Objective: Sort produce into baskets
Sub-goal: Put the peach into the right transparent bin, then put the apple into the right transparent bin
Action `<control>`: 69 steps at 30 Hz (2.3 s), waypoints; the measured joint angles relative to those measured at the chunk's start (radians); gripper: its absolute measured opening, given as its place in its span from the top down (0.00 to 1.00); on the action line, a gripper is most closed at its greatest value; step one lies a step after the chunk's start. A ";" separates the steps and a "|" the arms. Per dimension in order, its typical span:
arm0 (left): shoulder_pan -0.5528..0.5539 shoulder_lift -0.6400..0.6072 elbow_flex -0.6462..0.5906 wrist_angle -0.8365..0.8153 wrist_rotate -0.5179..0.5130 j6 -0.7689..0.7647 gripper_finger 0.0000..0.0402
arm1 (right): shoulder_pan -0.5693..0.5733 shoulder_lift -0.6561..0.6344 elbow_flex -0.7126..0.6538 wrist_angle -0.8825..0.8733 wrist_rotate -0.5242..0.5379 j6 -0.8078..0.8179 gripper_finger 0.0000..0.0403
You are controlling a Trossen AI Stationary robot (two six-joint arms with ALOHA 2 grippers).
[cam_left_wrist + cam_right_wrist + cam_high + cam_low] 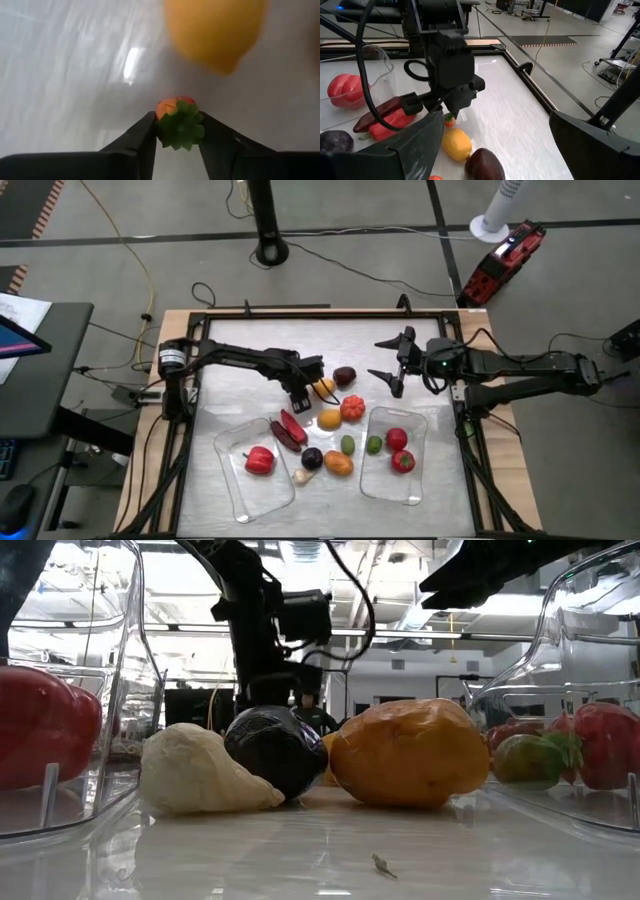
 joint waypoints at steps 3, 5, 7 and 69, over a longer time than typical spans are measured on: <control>-0.014 -0.027 0.000 0.020 0.025 -0.010 0.74 | 0.000 -0.016 0.000 -0.027 0.019 -0.005 0.04; -0.028 -0.051 0.000 0.037 0.034 -0.016 0.75 | 0.000 -0.057 0.006 -0.086 0.069 -0.002 0.04; -0.047 -0.079 0.000 0.075 0.042 -0.024 0.76 | 0.000 -0.116 0.013 -0.116 0.106 0.008 0.04; -0.283 0.042 0.374 0.266 0.001 0.230 0.42 | 0.000 -0.332 -0.066 -0.116 0.110 0.099 0.04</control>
